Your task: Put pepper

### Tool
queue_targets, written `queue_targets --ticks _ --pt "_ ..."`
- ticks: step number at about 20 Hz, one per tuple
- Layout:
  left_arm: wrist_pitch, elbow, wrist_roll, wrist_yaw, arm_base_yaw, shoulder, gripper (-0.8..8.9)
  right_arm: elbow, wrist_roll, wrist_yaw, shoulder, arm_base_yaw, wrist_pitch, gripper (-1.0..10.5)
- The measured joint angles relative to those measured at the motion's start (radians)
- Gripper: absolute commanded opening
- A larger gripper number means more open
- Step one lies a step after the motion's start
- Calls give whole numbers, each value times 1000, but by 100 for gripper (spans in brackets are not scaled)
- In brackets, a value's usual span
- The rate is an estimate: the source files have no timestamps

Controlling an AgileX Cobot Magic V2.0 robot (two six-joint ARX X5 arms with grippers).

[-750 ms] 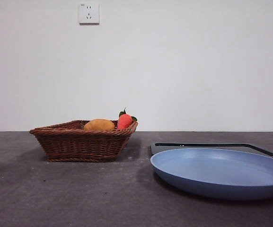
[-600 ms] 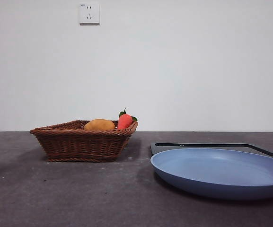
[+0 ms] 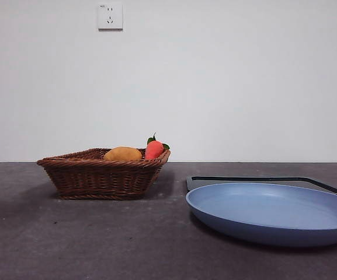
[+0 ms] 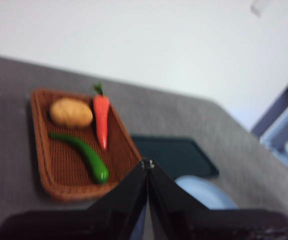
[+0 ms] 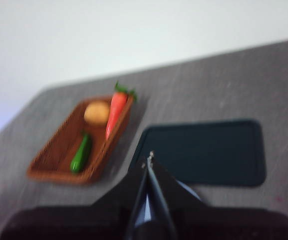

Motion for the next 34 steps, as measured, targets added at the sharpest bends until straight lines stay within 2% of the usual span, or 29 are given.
queue_targets --ticks 7,11,13,16,17,19,20,22,28,34 --pt "-319 174 224 17 0 103 7 222 -181 -25 169 19 -354 5" --pt "-436 214 312 17 0 112 7 254 -270 -24 219 19 -517 6" --pt "-460 214 336 15 0 112 6 253 -295 -24 231 19 -548 6" --pt "-460 214 345 17 0 113 19 254 -307 -24 229 19 -547 13" --pt "-460 214 346 18 0 113 62 254 -307 -24 229 19 -547 15" --pt "-460 214 346 17 0 113 272 254 -308 -24 229 19 -547 103" --pt "-460 214 346 17 0 113 327 254 -309 -24 229 19 -547 181" --pt "-459 214 346 17 0 113 327 254 -306 -24 229 19 -546 305" --pt "-454 214 342 17 0 113 326 254 -279 -25 283 19 -524 311" --pt "-450 214 342 18 0 113 326 254 -253 -24 505 19 -422 310"
